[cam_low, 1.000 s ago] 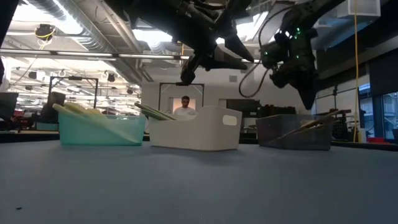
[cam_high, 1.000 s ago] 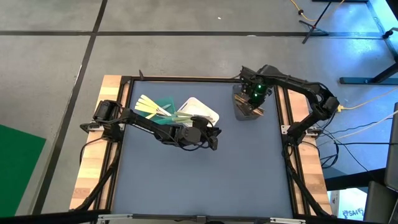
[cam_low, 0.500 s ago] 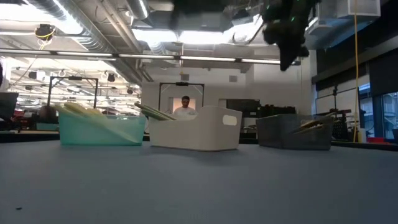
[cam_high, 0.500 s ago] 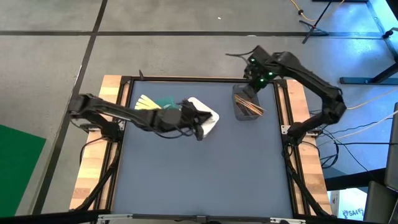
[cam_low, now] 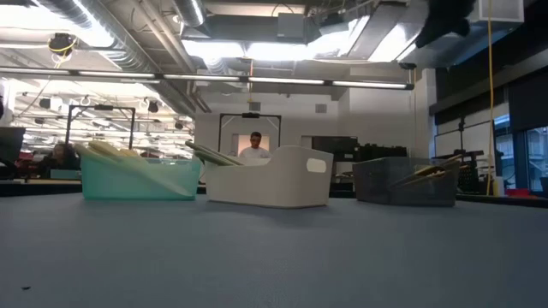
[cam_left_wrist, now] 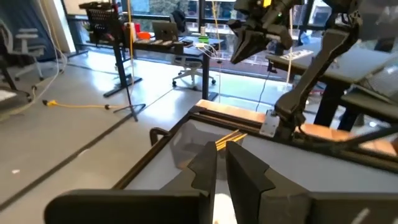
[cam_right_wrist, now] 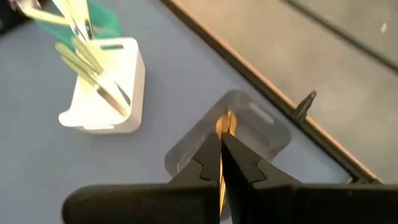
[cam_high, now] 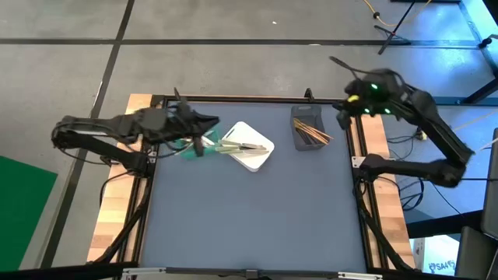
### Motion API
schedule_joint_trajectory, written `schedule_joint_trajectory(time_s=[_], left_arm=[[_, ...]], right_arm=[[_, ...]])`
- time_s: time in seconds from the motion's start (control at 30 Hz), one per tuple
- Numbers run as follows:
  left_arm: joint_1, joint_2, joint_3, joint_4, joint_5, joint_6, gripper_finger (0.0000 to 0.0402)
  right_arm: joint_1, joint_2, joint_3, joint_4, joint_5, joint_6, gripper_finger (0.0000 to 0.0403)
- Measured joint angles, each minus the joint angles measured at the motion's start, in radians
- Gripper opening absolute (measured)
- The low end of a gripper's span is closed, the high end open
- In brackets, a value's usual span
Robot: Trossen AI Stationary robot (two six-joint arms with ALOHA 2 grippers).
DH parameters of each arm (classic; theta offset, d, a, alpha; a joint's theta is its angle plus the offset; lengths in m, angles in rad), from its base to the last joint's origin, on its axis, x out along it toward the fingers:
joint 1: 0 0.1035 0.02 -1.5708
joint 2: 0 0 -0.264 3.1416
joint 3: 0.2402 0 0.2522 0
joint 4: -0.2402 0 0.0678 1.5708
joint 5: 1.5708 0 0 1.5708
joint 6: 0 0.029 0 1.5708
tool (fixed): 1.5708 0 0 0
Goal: Sort silverware by color (type)
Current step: Return to Home Position
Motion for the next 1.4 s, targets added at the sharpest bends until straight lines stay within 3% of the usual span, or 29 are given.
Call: schedule_joint_trajectory(time_s=[0.13, 0.27, 0.43, 0.67, 1.03, 1.4], left_arm=[[-0.038, -0.103, -0.015, -0.080, -0.011, 0.020, 0.0023], [-0.079, -0.205, -0.123, -0.055, -0.035, 0.057, 0.0023], [-0.102, -0.344, -0.359, 0.067, -0.034, 0.067, 0.0023], [-0.104, -0.551, -0.709, 0.347, -0.027, 0.078, 0.0023], [-0.104, -0.859, -1.112, 0.626, -0.022, 0.122, 0.0023], [-0.104, -0.958, -1.122, 0.556, 0.135, 0.199, 0.0023]], right_arm=[[0.000, -0.159, -0.130, 0.073, -0.003, 0.009, 0.0005], [0.000, -0.329, -0.290, 0.140, -0.010, 0.035, 0.0005], [-0.001, -0.532, -0.475, 0.199, -0.024, 0.036, 0.0005], [-0.001, -0.724, -0.661, 0.283, -0.099, 0.062, 0.0005], [-0.001, -0.867, -0.805, 0.508, -0.296, 0.134, 0.0005], [0.000, -0.875, -0.940, 0.760, -0.389, 0.184, 0.0005]])
